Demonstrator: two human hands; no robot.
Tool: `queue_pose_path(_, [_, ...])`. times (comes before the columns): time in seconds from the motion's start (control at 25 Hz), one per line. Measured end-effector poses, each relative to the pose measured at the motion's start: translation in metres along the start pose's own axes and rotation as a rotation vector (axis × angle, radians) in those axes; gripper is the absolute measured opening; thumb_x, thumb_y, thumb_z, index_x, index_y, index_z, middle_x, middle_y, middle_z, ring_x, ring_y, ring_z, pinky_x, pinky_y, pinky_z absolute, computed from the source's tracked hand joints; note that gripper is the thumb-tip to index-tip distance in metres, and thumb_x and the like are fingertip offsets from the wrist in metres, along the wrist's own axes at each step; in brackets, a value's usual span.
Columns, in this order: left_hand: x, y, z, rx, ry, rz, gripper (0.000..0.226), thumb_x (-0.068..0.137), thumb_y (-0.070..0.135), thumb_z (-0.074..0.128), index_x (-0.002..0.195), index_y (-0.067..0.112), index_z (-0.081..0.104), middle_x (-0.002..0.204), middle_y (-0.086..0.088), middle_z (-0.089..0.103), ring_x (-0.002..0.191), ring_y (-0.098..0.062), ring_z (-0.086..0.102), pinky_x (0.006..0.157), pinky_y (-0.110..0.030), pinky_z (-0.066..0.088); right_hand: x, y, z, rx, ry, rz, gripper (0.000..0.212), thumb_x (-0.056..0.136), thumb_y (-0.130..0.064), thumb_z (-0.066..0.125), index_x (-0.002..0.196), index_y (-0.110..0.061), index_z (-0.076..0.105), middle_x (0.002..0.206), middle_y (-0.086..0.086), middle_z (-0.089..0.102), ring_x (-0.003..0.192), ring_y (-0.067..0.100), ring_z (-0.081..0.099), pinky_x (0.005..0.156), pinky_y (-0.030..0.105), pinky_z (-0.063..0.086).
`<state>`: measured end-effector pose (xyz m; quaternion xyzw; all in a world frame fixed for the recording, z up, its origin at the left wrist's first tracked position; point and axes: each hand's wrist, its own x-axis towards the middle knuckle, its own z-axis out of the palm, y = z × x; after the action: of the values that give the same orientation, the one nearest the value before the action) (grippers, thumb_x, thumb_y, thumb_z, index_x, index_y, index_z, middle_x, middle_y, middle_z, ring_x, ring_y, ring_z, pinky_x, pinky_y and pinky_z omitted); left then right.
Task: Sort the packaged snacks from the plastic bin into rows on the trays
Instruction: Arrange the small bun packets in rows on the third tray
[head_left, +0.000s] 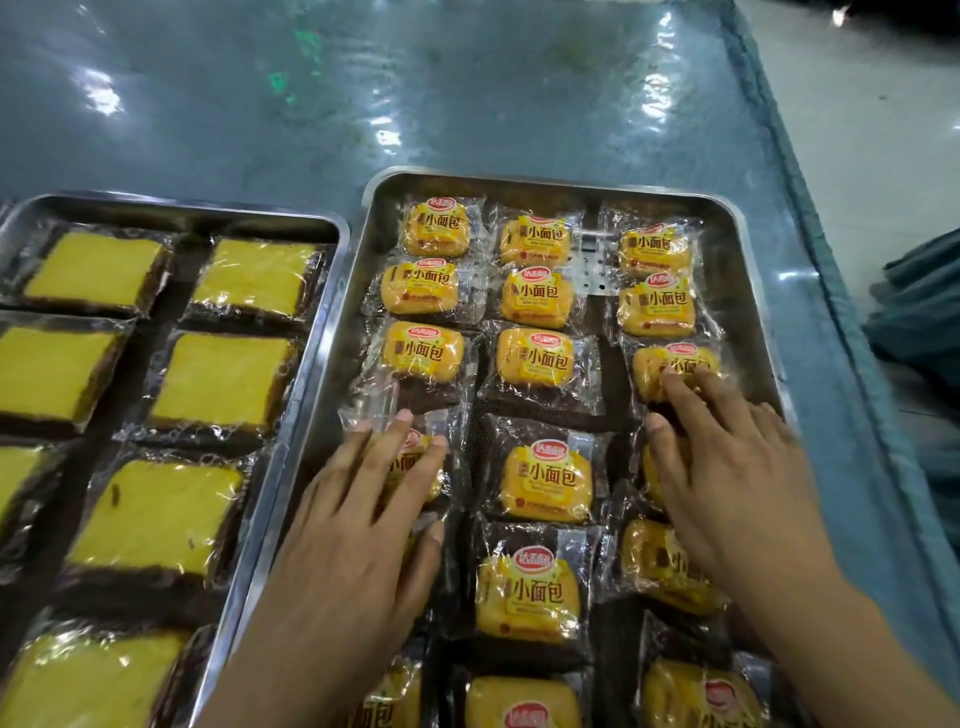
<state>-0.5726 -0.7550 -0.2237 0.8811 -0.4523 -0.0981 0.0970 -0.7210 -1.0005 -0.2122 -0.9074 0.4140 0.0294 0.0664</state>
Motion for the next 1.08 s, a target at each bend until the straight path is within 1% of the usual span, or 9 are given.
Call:
queue_pose_path(0.08, [-0.007,0.004,0.001,0.014,0.024,-0.018,0.056,0.097,0.045,0.035,0.148,0.024,0.045,0.154,-0.004,0.04,0.14,-0.031,0.038,0.11,-0.048,0.036,-0.01,-0.009,-0.006,0.048,0.001,-0.037,0.055,0.105,-0.053,0.026,0.152,-0.027,0.04,0.154,0.004,0.043,0.139,0.031,0.042,0.121,0.049,0.022])
queue_pose_path(0.16, [-0.014,0.007,0.001,0.029,0.039,-0.055,0.054,0.095,0.044,0.037,0.142,0.021,0.053,0.145,-0.007,0.05,0.129,-0.033,0.048,0.102,-0.048,0.043,-0.036,-0.029,-0.007,0.063,0.029,-0.151,0.05,0.105,-0.05,0.031,0.148,-0.029,0.045,0.149,0.001,0.049,0.135,0.028,0.047,0.115,0.045,0.025])
queue_pose_path(0.24, [-0.019,0.008,0.004,0.041,0.001,-0.07,0.056,0.096,0.046,0.036,0.144,0.021,0.052,0.147,-0.007,0.049,0.13,-0.033,0.05,0.101,-0.047,0.045,-0.065,-0.05,0.001,0.061,0.063,-0.28,0.05,0.102,-0.049,0.034,0.139,-0.026,0.057,0.138,0.001,0.06,0.123,0.026,0.058,0.113,0.041,0.034])
queue_pose_path(0.32, [-0.02,0.005,0.006,0.041,-0.037,-0.074,0.061,0.098,0.049,0.033,0.15,0.021,0.043,0.155,-0.006,0.041,0.14,-0.031,0.042,0.108,-0.047,0.042,-0.079,-0.06,0.014,0.052,0.057,-0.322,0.052,0.099,-0.05,0.035,0.135,-0.024,0.063,0.137,0.003,0.062,0.122,0.026,0.06,0.113,0.044,0.033])
queue_pose_path(0.48, [-0.014,0.001,0.007,0.062,-0.047,-0.074,0.064,0.101,0.054,0.025,0.156,0.023,0.031,0.162,-0.003,0.03,0.15,-0.025,0.026,0.115,-0.047,0.035,-0.077,-0.064,0.022,-0.004,-0.01,-0.289,0.057,0.101,-0.054,0.03,0.147,-0.026,0.049,0.152,0.0,0.048,0.14,0.019,0.046,0.118,0.053,0.025])
queue_pose_path(0.68, [-0.012,0.002,0.008,0.064,-0.026,-0.074,0.063,0.099,0.053,0.029,0.155,0.026,0.033,0.161,-0.002,0.032,0.149,-0.025,0.026,0.114,-0.045,0.03,-0.075,-0.055,0.013,0.024,0.019,-0.288,0.056,0.103,-0.053,0.029,0.149,-0.026,0.046,0.149,0.0,0.051,0.138,0.019,0.046,0.119,0.048,0.023])
queue_pose_path(0.84, [-0.026,0.004,0.009,0.007,0.048,-0.045,0.058,0.097,0.047,0.035,0.149,0.022,0.045,0.157,-0.005,0.037,0.142,-0.03,0.036,0.11,-0.05,0.037,-0.083,-0.019,0.004,0.013,0.112,-0.068,0.059,0.099,-0.055,0.032,0.142,-0.023,0.055,0.142,0.002,0.057,0.131,0.024,0.049,0.112,0.048,0.037])
queue_pose_path(1.0, [-0.045,0.006,0.006,0.005,0.121,-0.026,0.051,0.094,0.039,0.04,0.136,0.017,0.058,0.146,-0.01,0.049,0.128,-0.034,0.048,0.101,-0.052,0.043,-0.086,-0.008,0.011,-0.007,0.063,-0.017,0.062,0.099,-0.056,0.029,0.146,-0.023,0.051,0.149,0.002,0.052,0.136,0.025,0.047,0.115,0.05,0.034])
queue_pose_path(1.08, [-0.055,0.007,0.003,0.004,0.129,-0.034,0.048,0.094,0.036,0.039,0.133,0.017,0.06,0.141,-0.008,0.051,0.123,-0.033,0.05,0.101,-0.048,0.042,-0.079,-0.009,0.01,-0.008,0.025,-0.009,0.064,0.1,-0.058,0.025,0.15,-0.024,0.046,0.153,0.002,0.047,0.138,0.024,0.044,0.118,0.049,0.03])
